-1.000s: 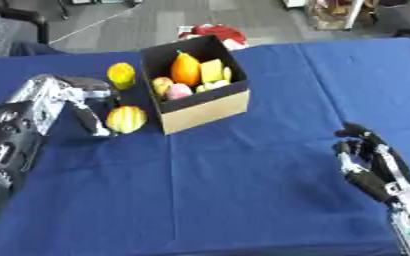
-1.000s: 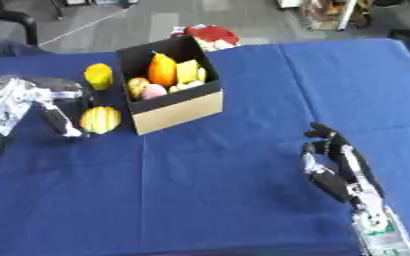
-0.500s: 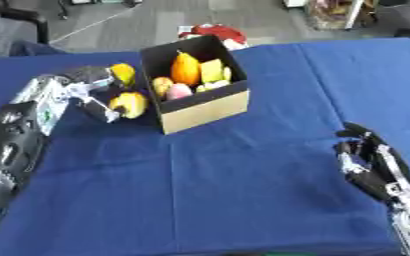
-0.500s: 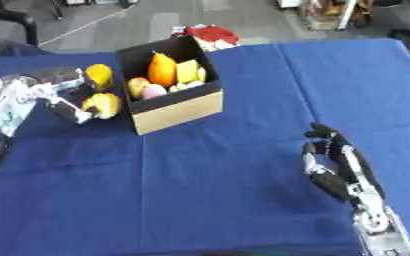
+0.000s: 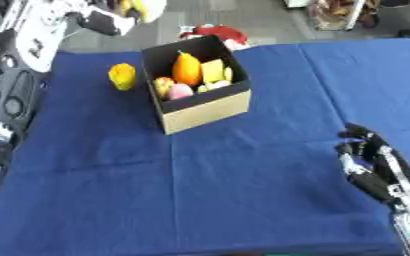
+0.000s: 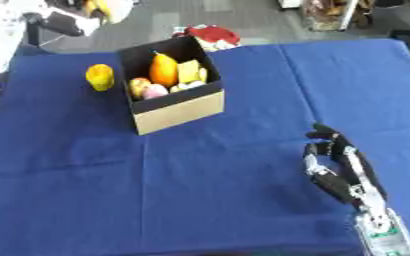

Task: Pick up objects on the table and place them in the box.

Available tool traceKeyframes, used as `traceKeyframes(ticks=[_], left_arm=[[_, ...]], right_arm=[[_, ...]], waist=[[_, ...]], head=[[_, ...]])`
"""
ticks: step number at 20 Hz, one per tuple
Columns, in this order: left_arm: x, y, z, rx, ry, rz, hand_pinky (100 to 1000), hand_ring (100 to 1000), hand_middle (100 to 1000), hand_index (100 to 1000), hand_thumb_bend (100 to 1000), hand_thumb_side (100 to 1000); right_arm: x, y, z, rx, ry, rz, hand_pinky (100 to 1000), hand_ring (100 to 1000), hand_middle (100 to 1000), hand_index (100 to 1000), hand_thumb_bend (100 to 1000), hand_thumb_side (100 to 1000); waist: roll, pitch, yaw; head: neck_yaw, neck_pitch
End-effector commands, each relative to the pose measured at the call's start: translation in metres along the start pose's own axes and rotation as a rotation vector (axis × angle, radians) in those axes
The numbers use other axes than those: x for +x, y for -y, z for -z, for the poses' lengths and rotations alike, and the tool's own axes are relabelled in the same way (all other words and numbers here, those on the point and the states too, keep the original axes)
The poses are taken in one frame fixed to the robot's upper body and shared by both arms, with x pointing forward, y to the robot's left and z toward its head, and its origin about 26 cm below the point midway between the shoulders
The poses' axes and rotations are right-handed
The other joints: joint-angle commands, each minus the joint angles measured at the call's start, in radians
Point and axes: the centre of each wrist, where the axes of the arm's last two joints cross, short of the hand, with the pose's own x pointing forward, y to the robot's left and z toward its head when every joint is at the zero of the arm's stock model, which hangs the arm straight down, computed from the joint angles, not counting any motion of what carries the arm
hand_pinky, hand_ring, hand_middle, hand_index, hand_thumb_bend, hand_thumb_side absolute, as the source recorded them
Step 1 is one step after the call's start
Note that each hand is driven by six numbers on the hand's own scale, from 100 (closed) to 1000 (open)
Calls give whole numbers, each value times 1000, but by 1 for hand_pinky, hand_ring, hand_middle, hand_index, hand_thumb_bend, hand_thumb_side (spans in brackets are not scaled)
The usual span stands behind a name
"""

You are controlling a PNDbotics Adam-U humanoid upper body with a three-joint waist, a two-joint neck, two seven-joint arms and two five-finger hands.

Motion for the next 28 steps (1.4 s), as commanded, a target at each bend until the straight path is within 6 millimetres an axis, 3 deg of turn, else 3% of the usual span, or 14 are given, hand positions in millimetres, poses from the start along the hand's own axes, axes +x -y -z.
traceKeyframes(ticks=[1,6,8,11,15,16,17,18,22,25,28], left_arm=[[25,16,22,10,-12,9,624,474,462,625,100,196],[45,68,35,-50,-69,58,634,494,486,649,100,197],[47,85,35,-72,-109,69,684,580,584,738,100,194],[47,94,34,-69,-152,80,759,714,745,881,208,174],[41,87,33,-48,-159,62,817,801,860,954,212,556],[38,85,32,-62,-155,51,820,806,867,958,207,576],[36,82,32,-84,-148,39,840,839,912,986,201,661],[32,76,31,-104,-139,28,840,839,916,985,207,634],[14,35,25,-69,-143,30,813,788,837,923,166,273],[-10,10,13,-27,-221,31,808,776,814,911,186,171],[-41,7,-1,-33,-375,41,808,777,817,910,203,176]], right_arm=[[5,1,5,7,22,2,751,672,739,884,100,272],[7,-2,8,15,33,14,751,672,739,884,100,271],[7,-3,9,16,34,17,751,672,739,884,100,270],[7,-3,9,16,34,18,751,672,738,884,100,271],[7,-3,9,15,35,18,751,672,738,884,100,272],[7,-3,8,14,35,18,751,672,739,884,100,272],[7,-3,8,14,34,17,751,672,738,884,100,272],[7,-2,8,13,33,15,751,672,738,884,100,272],[6,-1,7,9,29,10,751,672,738,884,100,273],[5,1,6,6,23,6,751,672,738,884,100,273],[4,1,5,9,20,3,751,672,738,884,100,274]], waist=[[-22,-9,-6],[-29,0,-22],[-30,2,-26],[-30,2,-26],[-28,1,-21],[-28,1,-19],[-28,0,-17],[-27,-1,-16],[-25,-4,-10],[-20,-7,-5],[-14,-11,-2]], head=[[17,4],[33,4],[36,4],[37,4],[34,4],[32,4],[30,4],[29,4],[25,4],[22,4],[18,4]])
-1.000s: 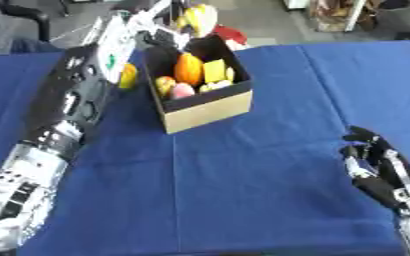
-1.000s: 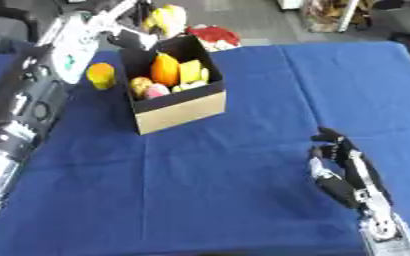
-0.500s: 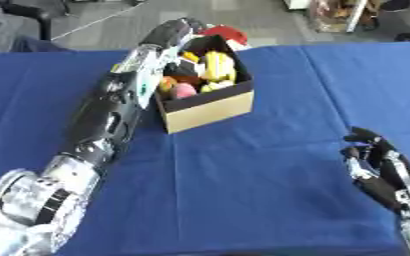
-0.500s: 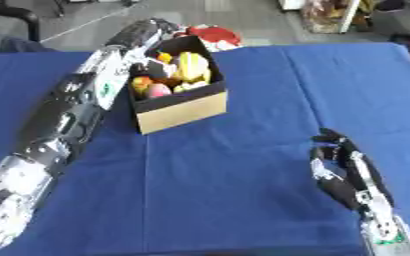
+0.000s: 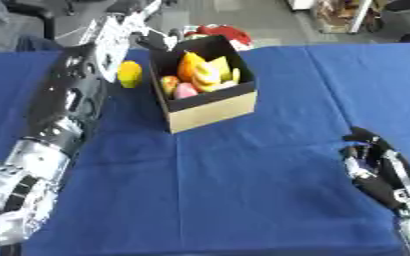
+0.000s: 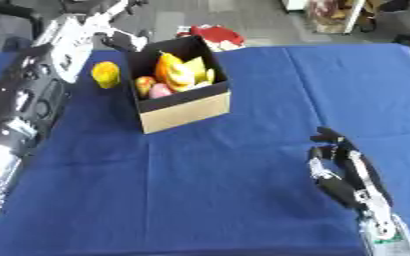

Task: Pick up objects on the table and place them in the box.

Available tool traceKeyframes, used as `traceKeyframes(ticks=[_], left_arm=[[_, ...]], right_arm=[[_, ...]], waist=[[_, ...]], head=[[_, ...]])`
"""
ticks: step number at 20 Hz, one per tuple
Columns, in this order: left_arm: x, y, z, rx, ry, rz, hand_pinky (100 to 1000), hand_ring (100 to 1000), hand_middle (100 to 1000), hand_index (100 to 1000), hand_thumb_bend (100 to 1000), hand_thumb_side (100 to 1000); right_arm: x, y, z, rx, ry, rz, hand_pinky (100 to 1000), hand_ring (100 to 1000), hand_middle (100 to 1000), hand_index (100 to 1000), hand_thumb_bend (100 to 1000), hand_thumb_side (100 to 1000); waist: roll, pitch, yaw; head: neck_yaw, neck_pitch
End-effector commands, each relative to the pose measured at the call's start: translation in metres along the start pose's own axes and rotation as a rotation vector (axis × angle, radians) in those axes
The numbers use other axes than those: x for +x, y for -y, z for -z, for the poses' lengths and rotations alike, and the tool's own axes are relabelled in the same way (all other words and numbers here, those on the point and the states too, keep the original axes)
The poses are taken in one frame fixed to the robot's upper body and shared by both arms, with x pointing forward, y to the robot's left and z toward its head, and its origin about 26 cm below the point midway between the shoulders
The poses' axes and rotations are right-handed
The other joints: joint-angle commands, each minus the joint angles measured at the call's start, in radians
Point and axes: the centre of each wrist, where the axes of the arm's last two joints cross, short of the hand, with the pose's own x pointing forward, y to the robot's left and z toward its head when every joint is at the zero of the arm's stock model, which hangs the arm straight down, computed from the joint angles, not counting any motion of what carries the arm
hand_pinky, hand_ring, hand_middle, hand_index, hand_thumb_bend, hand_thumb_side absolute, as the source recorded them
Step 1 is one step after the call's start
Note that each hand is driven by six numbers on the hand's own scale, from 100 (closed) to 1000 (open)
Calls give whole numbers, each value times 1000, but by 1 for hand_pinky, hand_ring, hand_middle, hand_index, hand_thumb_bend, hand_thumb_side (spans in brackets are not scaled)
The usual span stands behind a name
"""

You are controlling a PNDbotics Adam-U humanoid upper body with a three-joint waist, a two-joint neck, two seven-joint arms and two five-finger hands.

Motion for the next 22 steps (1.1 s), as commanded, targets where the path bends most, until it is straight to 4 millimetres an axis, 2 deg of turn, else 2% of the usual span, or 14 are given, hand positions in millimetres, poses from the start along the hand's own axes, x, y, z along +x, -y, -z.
traceKeyframes(ticks=[1,4,7,10,14,17,22], left_arm=[[-38,-21,-7,39,-171,13,807,775,815,909,200,182],[-64,4,-12,-4,-349,21,807,776,814,911,245,198],[-75,31,-16,-49,-466,34,806,779,818,912,257,211],[-75,44,-17,-67,-477,46,806,778,817,913,260,210],[-72,51,-16,-78,-464,54,807,778,818,914,267,219],[-71,56,-16,-101,-459,57,812,785,827,922,289,261],[-70,70,-20,-159,-457,89,810,784,829,926,341,230]], right_arm=[[3,9,1,-5,13,-27,751,672,738,884,100,274],[3,9,1,-5,12,-28,751,672,738,884,100,274],[3,10,2,-5,13,-29,751,672,738,884,100,272],[4,10,3,-8,15,-28,751,672,739,884,100,271],[4,10,4,-10,19,-26,751,672,739,884,100,269],[4,10,5,-11,20,-25,751,672,739,884,100,268],[6,9,7,-12,27,-21,751,672,739,884,100,267]], waist=[[0,-12,0],[1,-13,-2],[-3,-10,-3],[-9,-6,-5],[-15,0,-6],[-17,3,-5],[-23,12,-9]], head=[[-6,4],[-9,4],[-10,4],[-10,4],[-9,4],[-8,4],[-4,4]])
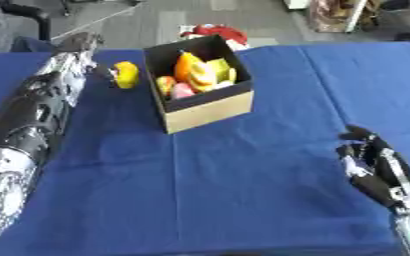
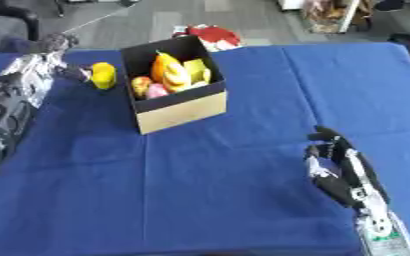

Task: Pick up objects on the table and place them in the box.

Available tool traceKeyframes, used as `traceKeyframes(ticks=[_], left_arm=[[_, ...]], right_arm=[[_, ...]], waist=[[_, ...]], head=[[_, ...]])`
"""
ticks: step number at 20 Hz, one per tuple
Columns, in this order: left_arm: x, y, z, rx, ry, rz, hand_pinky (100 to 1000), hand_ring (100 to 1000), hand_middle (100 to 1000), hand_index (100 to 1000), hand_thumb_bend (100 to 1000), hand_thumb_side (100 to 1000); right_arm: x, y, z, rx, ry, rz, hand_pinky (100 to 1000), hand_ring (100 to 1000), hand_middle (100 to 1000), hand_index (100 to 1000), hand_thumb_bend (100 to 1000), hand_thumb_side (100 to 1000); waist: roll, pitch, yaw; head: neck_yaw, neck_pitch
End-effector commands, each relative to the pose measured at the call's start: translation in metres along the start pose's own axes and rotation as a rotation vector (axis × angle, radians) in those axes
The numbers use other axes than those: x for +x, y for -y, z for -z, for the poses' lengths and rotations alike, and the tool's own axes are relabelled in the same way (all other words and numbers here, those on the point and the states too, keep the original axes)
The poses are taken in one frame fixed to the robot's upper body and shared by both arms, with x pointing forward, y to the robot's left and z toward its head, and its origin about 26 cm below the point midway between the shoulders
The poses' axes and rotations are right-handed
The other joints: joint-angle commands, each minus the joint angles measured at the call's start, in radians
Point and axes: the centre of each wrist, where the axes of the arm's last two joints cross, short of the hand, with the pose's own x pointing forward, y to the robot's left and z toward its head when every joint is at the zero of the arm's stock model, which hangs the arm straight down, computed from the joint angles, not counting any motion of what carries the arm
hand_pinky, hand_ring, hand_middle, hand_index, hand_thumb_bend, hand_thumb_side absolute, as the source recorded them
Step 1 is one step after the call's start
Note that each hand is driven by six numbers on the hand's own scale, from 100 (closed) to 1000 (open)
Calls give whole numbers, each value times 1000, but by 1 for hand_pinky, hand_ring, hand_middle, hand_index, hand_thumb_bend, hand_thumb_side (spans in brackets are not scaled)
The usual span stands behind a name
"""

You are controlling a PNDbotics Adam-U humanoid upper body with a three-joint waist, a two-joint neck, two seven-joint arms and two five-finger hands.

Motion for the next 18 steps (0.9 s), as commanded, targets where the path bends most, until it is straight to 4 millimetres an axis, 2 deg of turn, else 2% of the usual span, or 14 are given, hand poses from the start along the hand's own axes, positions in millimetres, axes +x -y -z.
traceKeyframes(ticks=[1,5,9,10,14,18], left_arm=[[0,-7,0,20,-4,35,810,784,829,926,341,230],[1,7,-2,45,-29,67,798,767,810,923,338,230],[2,12,-2,68,-35,72,798,767,810,923,338,230],[3,7,-2,86,-36,66,784,752,791,920,241,196],[12,-10,-5,220,-37,18,777,744,783,915,193,177],[15,-2,-6,273,-28,-6,781,748,786,913,176,190]], right_arm=[[5,8,6,-9,24,-18,751,672,739,884,100,267],[6,7,8,-9,30,-14,751,672,739,884,100,265],[7,7,8,-10,32,-13,751,672,739,884,100,265],[7,7,9,-9,34,-11,751,673,739,884,100,264],[8,6,11,-7,40,-9,751,673,739,884,100,262],[10,6,13,-6,47,-8,751,673,739,884,100,261]], waist=[[-17,5,-2],[-25,13,-9],[-27,16,-10],[-28,18,-11],[-31,26,-12],[-33,35,-15]], head=[[4,4],[11,4],[13,4],[14,4],[17,4],[20,4]])
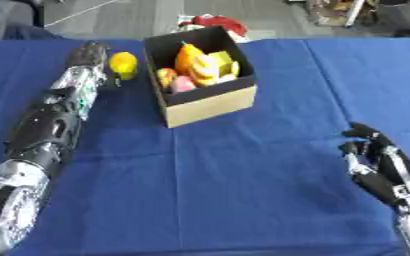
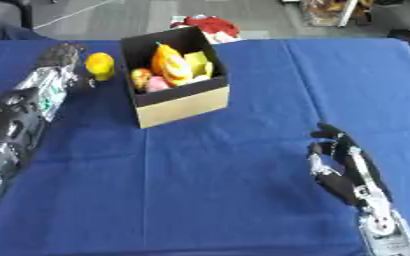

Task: Pick up objects on the table and place them in the box.

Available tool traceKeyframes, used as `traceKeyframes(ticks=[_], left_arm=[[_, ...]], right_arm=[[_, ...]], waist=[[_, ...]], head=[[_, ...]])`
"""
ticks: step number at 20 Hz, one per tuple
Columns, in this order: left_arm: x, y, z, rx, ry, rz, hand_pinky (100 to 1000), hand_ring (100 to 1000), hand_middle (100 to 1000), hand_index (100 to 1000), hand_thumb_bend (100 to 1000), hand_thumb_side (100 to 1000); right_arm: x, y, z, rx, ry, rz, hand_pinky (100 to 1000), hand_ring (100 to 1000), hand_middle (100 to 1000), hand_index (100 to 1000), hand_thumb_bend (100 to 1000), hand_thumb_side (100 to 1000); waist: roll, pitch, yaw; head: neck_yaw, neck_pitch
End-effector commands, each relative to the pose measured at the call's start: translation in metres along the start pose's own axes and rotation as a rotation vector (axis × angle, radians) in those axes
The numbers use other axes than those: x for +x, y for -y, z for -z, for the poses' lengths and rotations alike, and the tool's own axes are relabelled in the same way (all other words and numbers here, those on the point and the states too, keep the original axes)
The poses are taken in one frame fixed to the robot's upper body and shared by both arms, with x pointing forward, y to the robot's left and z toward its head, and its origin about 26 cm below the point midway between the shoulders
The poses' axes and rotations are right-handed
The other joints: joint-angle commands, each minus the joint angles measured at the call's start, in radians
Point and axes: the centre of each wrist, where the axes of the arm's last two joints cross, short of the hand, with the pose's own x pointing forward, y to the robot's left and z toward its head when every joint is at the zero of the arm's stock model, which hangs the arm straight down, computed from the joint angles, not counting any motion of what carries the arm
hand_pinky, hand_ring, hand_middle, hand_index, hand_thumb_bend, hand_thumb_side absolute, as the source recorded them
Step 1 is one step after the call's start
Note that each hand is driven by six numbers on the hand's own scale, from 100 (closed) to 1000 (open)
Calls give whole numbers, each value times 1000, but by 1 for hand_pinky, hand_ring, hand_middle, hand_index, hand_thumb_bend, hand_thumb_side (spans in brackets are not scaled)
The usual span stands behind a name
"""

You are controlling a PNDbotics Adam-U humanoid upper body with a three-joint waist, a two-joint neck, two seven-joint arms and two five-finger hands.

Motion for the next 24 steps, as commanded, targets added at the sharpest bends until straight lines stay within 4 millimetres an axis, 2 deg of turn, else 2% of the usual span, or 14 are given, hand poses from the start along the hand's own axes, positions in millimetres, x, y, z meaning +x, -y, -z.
traceKeyframes(ticks=[1,6,11,13,14,15,16,18,20,24], left_arm=[[1,-7,2,61,9,-25,782,750,790,914,180,194],[0,12,-1,-38,39,-6,782,752,796,914,224,219],[-1,15,-2,-61,17,30,763,716,758,884,223,219],[0,13,-1,-58,15,37,738,660,702,837,213,214],[0,12,-1,-50,14,37,705,593,628,782,178,206],[0,10,-1,-36,12,34,684,565,585,751,161,202],[0,7,0,-16,10,28,621,484,470,655,105,188],[1,-3,2,42,4,7,567,413,370,571,100,193],[2,-13,3,103,-3,-23,545,380,312,526,100,206],[4,-33,6,216,25,-89,524,369,284,511,100,235]], right_arm=[[6,6,6,-5,30,-9,751,673,739,884,100,261],[8,5,9,-4,38,-7,751,673,739,884,100,260],[9,6,10,-7,40,-8,751,673,739,884,100,259],[9,6,10,-6,41,-7,751,673,739,884,100,261],[9,5,10,-5,42,-7,751,673,739,884,100,261],[9,5,10,-4,43,-7,751,673,739,884,100,261],[9,5,10,-4,43,-7,751,673,739,884,100,261],[9,5,10,-5,41,-8,751,673,739,884,100,262],[9,6,10,-7,40,-9,751,673,739,884,100,262],[8,7,9,-10,37,-12,751,673,739,884,100,263]], waist=[[-16,5,-4],[-18,14,-12],[-17,19,-17],[-15,19,-17],[-15,19,-17],[-14,18,-16],[-14,18,-16],[-13,17,-16],[-13,15,-15],[-8,12,-11]], head=[[6,4],[12,4],[15,4],[15,4],[15,4],[14,4],[14,4],[13,4],[13,4],[10,4]])
